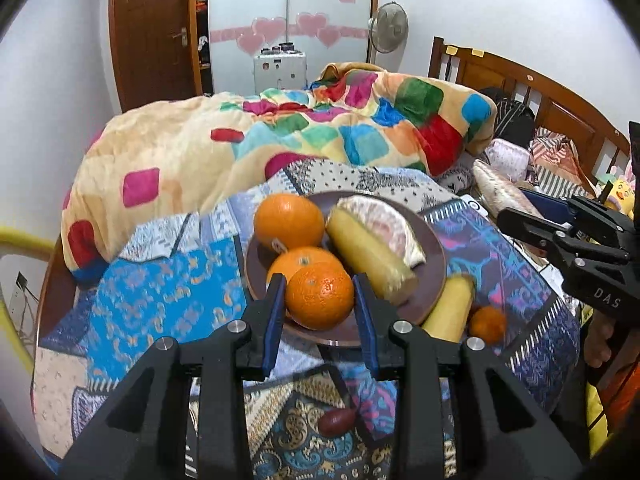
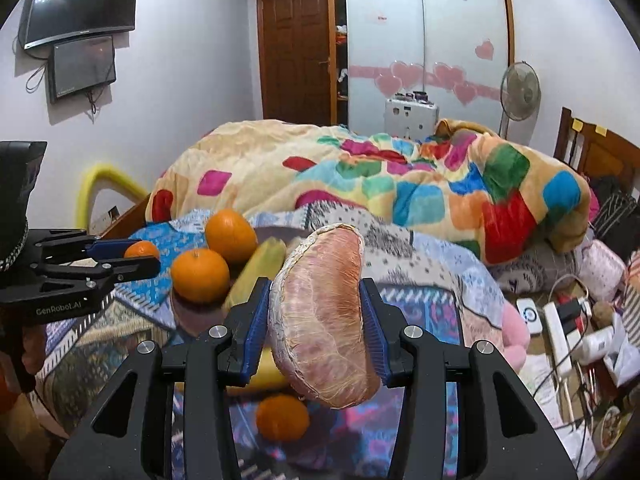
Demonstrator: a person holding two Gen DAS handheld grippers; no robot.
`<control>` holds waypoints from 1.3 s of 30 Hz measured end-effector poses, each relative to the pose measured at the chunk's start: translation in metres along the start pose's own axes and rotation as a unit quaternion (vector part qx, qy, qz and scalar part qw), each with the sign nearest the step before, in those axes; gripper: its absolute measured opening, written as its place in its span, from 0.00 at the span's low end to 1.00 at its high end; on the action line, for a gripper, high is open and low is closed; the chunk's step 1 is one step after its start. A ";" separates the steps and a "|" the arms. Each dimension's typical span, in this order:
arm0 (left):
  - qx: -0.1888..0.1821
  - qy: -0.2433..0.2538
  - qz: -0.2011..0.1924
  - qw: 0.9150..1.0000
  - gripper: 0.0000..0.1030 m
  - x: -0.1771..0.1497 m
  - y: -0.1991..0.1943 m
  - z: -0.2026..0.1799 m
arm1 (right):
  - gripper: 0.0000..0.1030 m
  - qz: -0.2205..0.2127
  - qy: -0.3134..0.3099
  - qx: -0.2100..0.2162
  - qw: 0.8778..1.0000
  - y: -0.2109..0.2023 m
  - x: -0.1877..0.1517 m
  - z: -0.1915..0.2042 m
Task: Organize fruits
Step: 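Set the mandarin on the plate with the left tool while the right tool places the pomelo segment there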
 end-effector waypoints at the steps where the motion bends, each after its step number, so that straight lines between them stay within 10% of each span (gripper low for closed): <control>1: 0.001 0.000 -0.001 1.000 0.32 0.003 0.001 0.001 | 0.39 -0.002 -0.001 -0.001 1.000 0.002 0.004 0.001; 34: 0.017 -0.008 0.033 0.999 0.33 0.035 0.071 0.008 | 0.40 0.098 -0.002 0.024 0.995 0.101 0.038 0.010; 39: 0.020 0.000 0.022 1.000 0.53 0.036 0.068 0.004 | 0.40 0.092 -0.002 0.021 0.996 0.099 0.039 0.009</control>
Point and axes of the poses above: each gripper's, at about its wrist camera, not at the fingertips, and y roughly the way its jaws point, z to its left, x to its top, the point moved 5 cm from there along y, roughly the way its jaws point, and after that the axes turned 7 degrees about z, right-handed, at the moved point
